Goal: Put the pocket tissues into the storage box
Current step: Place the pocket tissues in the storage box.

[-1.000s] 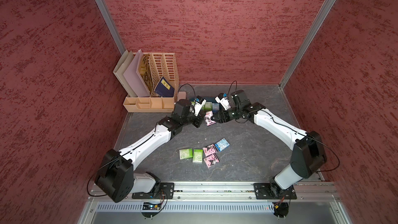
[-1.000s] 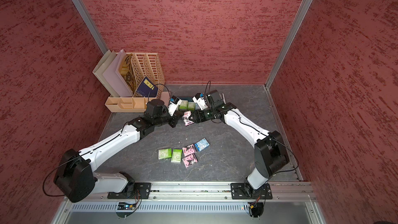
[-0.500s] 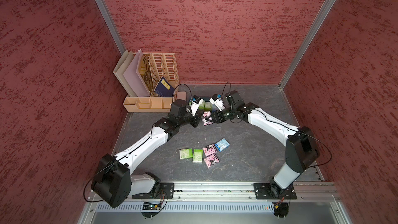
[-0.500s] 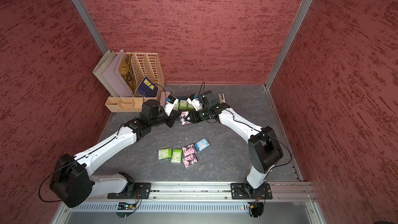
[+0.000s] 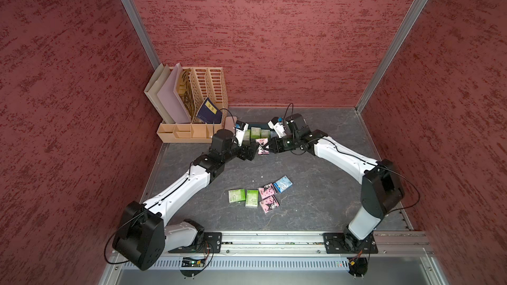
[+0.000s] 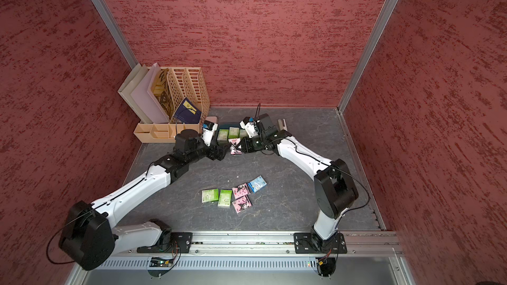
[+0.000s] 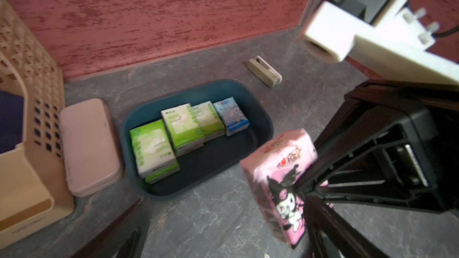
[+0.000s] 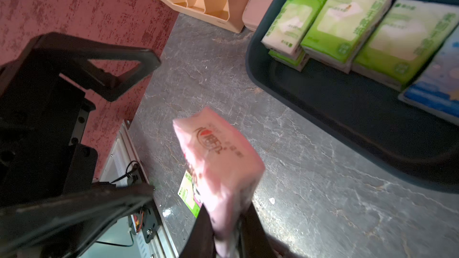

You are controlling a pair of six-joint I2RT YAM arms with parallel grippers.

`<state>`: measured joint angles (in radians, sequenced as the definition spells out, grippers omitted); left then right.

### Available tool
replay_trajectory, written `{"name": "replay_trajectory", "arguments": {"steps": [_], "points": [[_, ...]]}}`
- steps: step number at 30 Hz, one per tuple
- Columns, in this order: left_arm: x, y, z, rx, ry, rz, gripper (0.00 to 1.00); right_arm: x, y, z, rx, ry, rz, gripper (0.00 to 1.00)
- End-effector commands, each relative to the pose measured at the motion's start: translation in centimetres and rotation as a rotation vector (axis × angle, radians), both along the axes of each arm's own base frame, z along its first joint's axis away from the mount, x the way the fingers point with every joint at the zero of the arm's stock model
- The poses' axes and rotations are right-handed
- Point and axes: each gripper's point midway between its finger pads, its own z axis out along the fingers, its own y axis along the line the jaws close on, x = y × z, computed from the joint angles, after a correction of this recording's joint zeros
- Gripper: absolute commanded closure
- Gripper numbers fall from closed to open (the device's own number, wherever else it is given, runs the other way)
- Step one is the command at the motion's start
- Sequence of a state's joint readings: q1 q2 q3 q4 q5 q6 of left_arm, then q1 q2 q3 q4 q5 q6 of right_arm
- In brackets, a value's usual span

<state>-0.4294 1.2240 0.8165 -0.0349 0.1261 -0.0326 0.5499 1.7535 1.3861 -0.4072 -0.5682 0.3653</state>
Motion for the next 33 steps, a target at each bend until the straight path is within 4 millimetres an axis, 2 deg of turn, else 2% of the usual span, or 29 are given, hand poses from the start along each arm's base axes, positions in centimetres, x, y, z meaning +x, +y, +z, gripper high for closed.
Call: {"name": "replay_trajectory", "arguments": {"steps": [1,4,9,14,24,33], "points": [[1.0,2.3,2.0,-0.089,-0.049,0.109,0.0,3.6,-0.6,-0.9,0.016,0.096,-0.154,1.0],[0.6,2.8,1.8,-0.101,-0.034,0.097,0.0,6.0,-0.8,-2.4,0.004,0.157,-0.219,1.0],[0.0,3.0,1.2,-0.112,-0.014,0.073,0.0,9.4,-1.0,-3.4,-0.026,0.166,-0.277,1.0],[-0.5,3.0,1.4,-0.121,-0.038,0.061,0.0,11.8,-1.9,-4.3,-0.075,0.151,-0.292,1.0],[-0.4,2.4,0.9,-0.114,-0.007,0.031,0.0,14.3,-3.3,-7.4,-0.152,0.178,-0.294,1.0],[-0.1,2.6,0.6,-0.108,0.006,0.045,0.0,15.5,-2.5,-9.3,-0.138,0.195,-0.285,1.0]]}}
